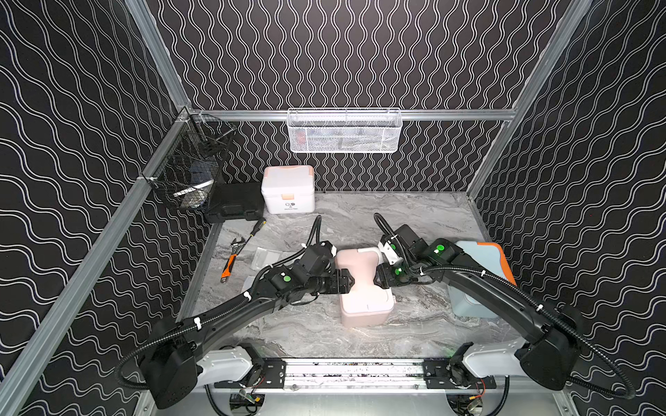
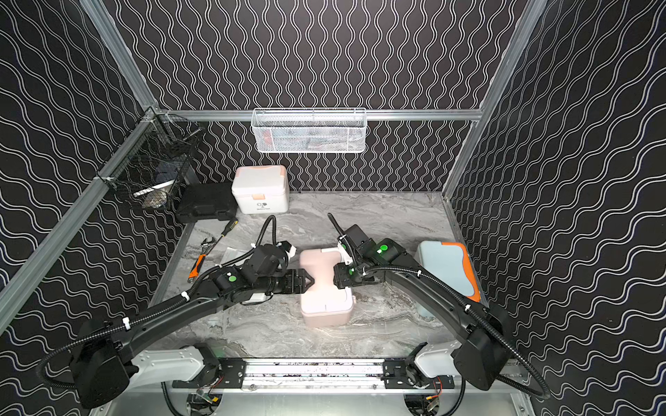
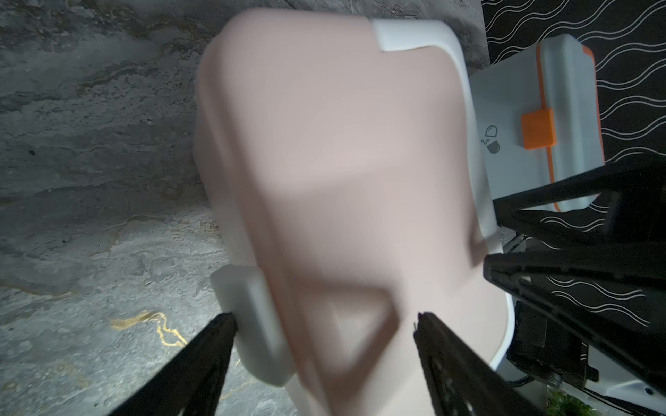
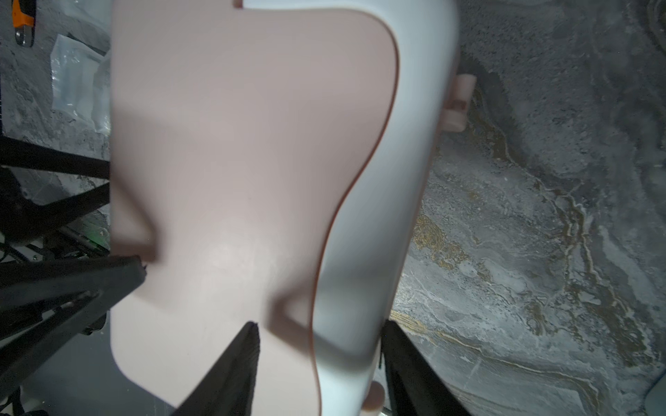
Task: Open first aid kits and take out gauze
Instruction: Fasten the fastener of the first aid kit, then move the first aid kit to the center of the board.
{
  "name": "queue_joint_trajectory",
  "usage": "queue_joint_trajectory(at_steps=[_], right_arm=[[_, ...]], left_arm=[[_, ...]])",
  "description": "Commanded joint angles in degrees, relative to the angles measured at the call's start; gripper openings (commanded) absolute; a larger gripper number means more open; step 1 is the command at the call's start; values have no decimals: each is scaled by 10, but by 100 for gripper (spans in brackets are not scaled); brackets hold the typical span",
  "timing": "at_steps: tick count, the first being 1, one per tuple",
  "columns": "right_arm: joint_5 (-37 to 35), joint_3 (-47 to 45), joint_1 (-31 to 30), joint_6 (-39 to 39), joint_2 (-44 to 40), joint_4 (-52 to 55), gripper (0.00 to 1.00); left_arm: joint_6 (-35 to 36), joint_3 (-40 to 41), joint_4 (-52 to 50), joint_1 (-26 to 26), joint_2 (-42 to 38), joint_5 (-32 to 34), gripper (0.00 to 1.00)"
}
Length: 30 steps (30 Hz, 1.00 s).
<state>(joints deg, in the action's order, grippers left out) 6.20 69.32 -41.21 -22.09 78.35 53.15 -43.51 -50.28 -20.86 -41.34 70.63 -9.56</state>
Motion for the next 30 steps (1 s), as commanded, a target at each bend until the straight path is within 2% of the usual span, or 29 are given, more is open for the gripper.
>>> queue_joint_trajectory(at_steps=[1, 12, 17, 23, 28, 30], right_arm=[[13, -4, 0, -8, -3, -17, 56], [22, -10, 0, -9, 8, -30, 55], [16, -6, 6, -10, 15, -38, 59], [30, -20, 51, -14, 13, -79, 68], [29, -23, 116, -10, 0, -99, 77], [10, -18, 137, -9, -12, -98, 87]], left_arm=[[-10, 4, 41, -1, 8, -22, 83], [-32, 15, 95, -1, 18, -49, 83], [-40, 30, 109, -1, 16, -37, 84], [-62, 39, 148, -1, 38, -31, 89], [-91, 31, 204, -1, 85, -26, 89], [-106, 30, 229, -3, 105, -19, 90]])
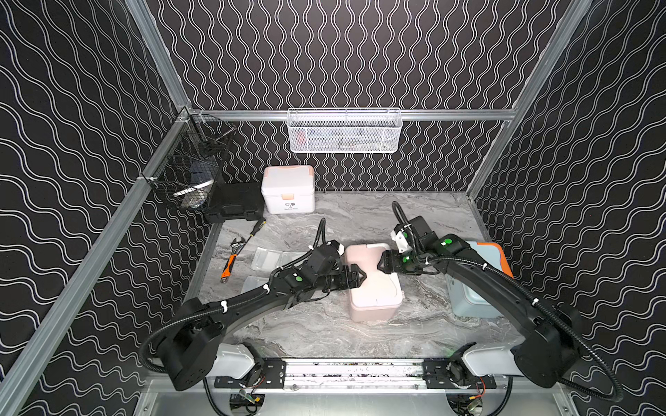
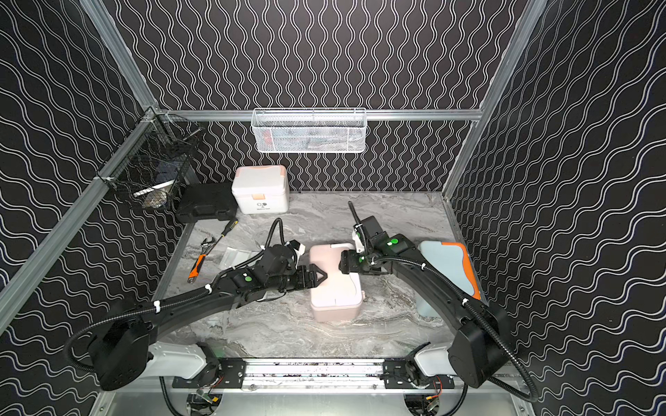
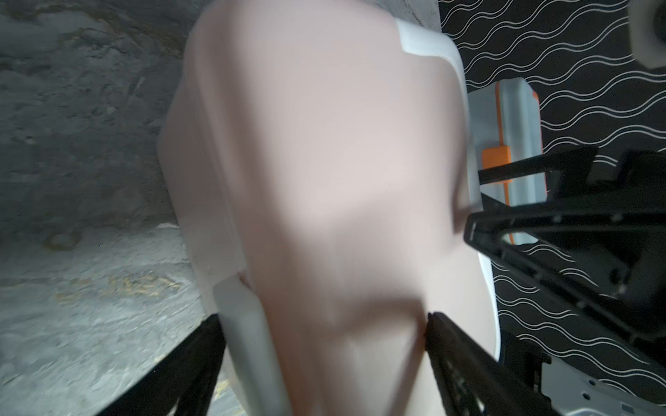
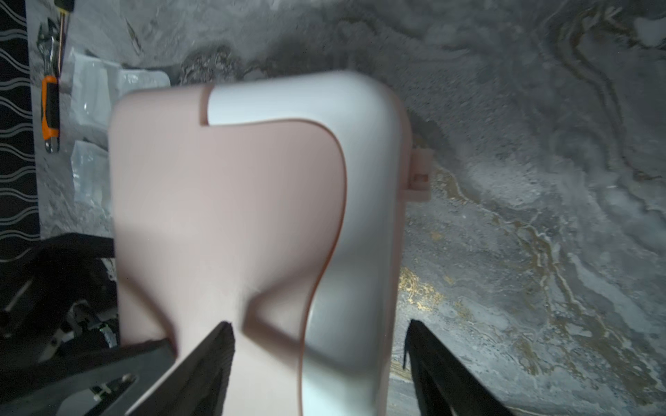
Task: Open first aid kits and take out gauze
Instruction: Move the first aid kit to the center of the board.
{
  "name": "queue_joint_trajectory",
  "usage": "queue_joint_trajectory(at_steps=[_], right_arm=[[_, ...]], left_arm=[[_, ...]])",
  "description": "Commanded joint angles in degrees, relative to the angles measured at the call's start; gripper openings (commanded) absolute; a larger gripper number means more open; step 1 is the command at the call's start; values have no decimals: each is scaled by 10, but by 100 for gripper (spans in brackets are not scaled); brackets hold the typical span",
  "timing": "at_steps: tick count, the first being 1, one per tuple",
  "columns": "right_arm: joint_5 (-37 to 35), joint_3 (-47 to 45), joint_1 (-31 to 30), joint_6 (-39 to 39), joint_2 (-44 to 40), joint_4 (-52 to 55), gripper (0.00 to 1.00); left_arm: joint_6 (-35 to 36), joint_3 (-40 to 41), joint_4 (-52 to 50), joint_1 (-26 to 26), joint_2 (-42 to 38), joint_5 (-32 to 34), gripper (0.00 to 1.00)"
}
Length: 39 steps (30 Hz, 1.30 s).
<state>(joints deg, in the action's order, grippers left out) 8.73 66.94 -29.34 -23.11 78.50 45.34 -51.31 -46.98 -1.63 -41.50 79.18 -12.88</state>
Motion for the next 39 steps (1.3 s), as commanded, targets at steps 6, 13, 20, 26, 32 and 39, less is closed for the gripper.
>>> queue_joint_trajectory(at_steps=[6, 13, 20, 26, 32, 39], right_arm=[[-22, 12, 30, -11, -69, -26, 100], [28, -6, 30, -45, -139, -20, 100], [45, -42, 30, -51, -198, 14, 100], [25, -37, 28, -56, -201, 42, 100], [20, -32, 28, -59, -207, 53, 100], [25, -27, 28, -69, -238, 80, 100]], left_arm=[[-53, -14, 86, -8, 65, 41, 91], [-76, -17, 116, -21, 99, 66, 92], [-93, -68, 141, -61, 173, 98, 92], [-103, -109, 166, -68, 229, 100, 92], [-88, -120, 154, -68, 207, 122, 93], [-57, -95, 85, -68, 103, 173, 99]])
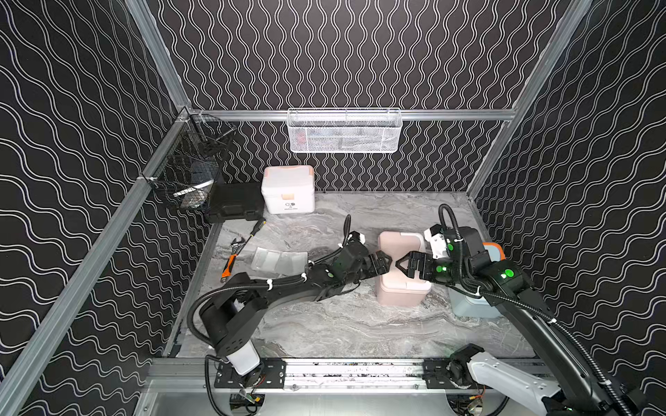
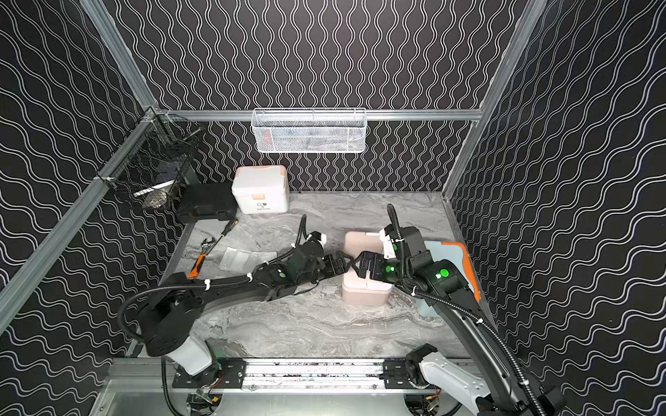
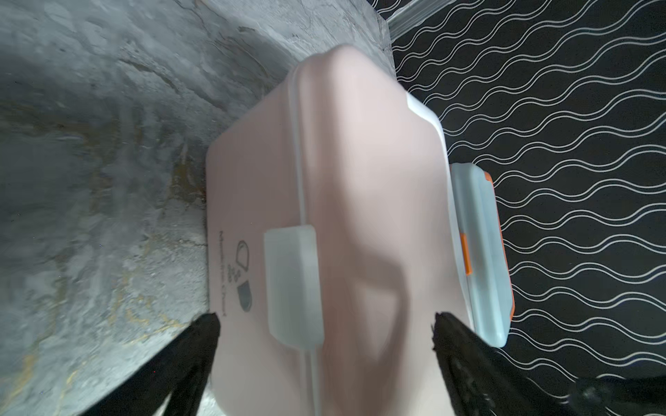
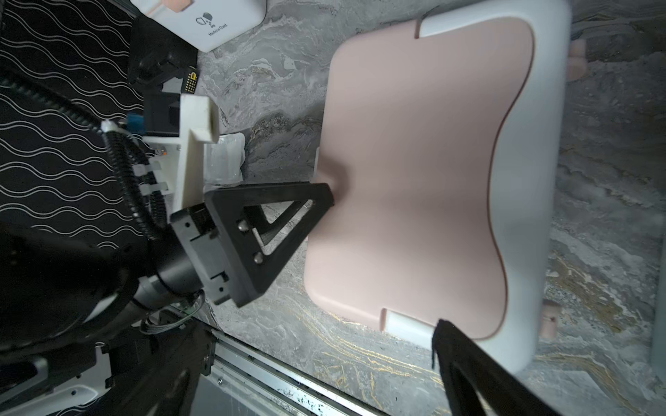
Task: Open first aid kits and take out gauze
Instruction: Move the first aid kit to the center of the board.
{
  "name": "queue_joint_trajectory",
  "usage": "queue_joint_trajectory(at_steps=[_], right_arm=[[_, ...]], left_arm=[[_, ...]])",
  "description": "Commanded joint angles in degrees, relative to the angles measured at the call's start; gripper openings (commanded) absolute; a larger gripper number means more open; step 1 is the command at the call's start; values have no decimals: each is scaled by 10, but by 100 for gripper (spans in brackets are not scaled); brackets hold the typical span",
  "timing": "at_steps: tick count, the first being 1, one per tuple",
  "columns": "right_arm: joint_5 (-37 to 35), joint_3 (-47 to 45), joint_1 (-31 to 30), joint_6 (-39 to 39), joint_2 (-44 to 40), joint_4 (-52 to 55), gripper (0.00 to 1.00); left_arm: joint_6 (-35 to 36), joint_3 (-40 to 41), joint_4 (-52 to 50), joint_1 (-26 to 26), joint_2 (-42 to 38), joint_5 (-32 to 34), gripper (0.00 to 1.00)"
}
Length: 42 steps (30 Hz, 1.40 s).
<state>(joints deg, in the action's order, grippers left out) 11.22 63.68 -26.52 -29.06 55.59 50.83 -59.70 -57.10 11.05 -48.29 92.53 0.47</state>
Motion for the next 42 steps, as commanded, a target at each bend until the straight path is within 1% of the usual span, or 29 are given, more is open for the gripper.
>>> queue_joint_trajectory(at_steps=[1, 4, 7, 11, 15, 18, 20, 21, 24, 26, 29, 31, 33, 35, 40, 42], right_arm=[[3, 6, -1, -12, -13, 30, 100], [-2, 8, -12, -27, -25, 52, 100], [-47, 8, -39, -50, -43, 78, 100], [-107, 35, -78, -86, -54, 120, 100], [-130, 20, -127, -138, -54, 119, 100], [-163, 15, -184, -183, -37, 116, 100], [-208, 15, -231, -218, -23, 128, 100], [-224, 1, -250, -232, -17, 131, 100], [-249, -17, -304, -267, 7, 118, 100], [-270, -22, -343, -293, 39, 110, 100], [-299, -16, -379, -320, 92, 102, 100], [-316, -12, -383, -335, 122, 95, 100], [-349, -16, -382, -345, 144, 84, 100], [-400, -17, -377, -345, 164, 76, 100], [-442, 8, -318, -301, 232, 75, 100], [-446, 26, -288, -286, 245, 73, 100]], left_arm=[[32, 10, -49, 0, -44, 43, 99], [49, 16, -78, 0, -87, 55, 99], [72, 6, -130, 0, -118, 53, 99], [96, 2, -192, 0, -163, 52, 99], [120, -3, -247, 0, -200, 46, 99], [135, -2, -275, 0, -218, 45, 99], [139, 3, -281, 1, -228, 46, 99], [140, 7, -280, 1, -232, 46, 99], [143, 20, -276, 1, -242, 51, 99], [148, 23, -276, 2, -244, 59, 99], [159, 19, -282, 8, -238, 70, 99], [167, 14, -286, 16, -231, 70, 99], [171, 12, -285, 25, -229, 66, 99], [173, 14, -280, 33, -230, 61, 99], [179, 13, -287, 48, -227, 47, 99], [182, 10, -294, 52, -228, 44, 99]])
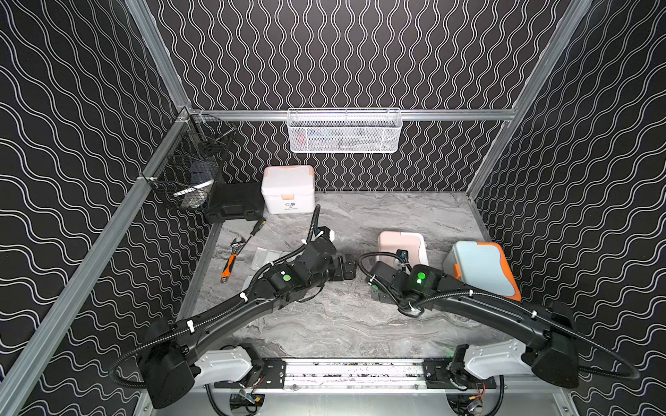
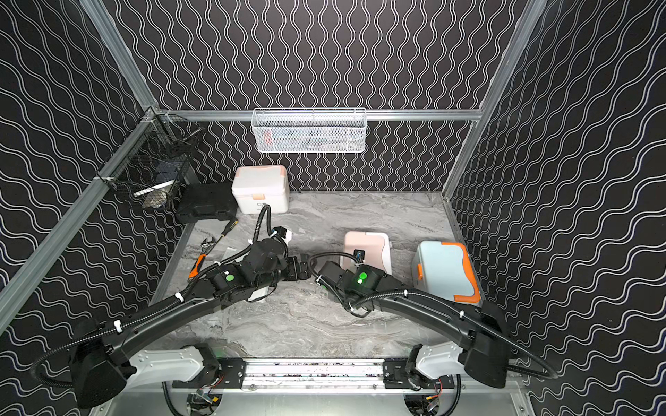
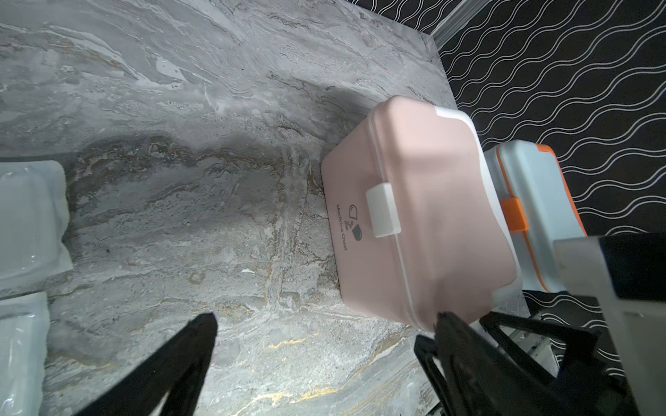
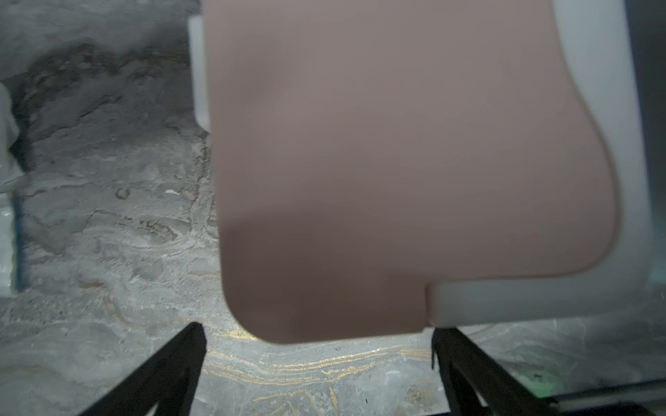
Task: Open first aid kits and take out gauze
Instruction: Move the first aid kit to the center of the board.
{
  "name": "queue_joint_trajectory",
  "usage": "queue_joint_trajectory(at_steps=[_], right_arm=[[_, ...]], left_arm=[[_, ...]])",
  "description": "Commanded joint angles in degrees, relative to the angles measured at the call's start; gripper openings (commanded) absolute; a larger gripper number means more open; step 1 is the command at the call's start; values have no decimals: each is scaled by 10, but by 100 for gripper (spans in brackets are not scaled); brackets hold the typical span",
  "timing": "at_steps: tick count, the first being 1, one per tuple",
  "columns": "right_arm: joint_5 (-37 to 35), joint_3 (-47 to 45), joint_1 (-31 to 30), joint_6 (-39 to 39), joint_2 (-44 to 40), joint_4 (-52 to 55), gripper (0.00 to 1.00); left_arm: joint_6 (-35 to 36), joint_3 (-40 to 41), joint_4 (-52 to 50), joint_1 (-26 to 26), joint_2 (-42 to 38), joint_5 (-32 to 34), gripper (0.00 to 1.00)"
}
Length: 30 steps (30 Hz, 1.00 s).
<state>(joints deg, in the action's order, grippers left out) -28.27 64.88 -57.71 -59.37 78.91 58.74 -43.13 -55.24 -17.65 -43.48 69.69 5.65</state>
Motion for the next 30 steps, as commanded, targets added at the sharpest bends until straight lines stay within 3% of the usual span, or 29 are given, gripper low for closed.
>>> queue_joint_trajectory(at_steps=[1, 10, 23, 30], right_arm=[[-50, 11, 41, 29, 12, -16, 100], [5, -4, 181, 148, 48, -113, 100], [54, 47, 338, 192, 122, -153, 100], [153, 87, 345, 214, 84, -144, 100]], left_arm=[[17, -8, -10, 7, -2, -9, 99], [17, -5, -16, 16, -22, -20, 99], [23, -40, -76, 21, -27, -8, 99], [24, -72, -94, 40, 1, 0, 99]])
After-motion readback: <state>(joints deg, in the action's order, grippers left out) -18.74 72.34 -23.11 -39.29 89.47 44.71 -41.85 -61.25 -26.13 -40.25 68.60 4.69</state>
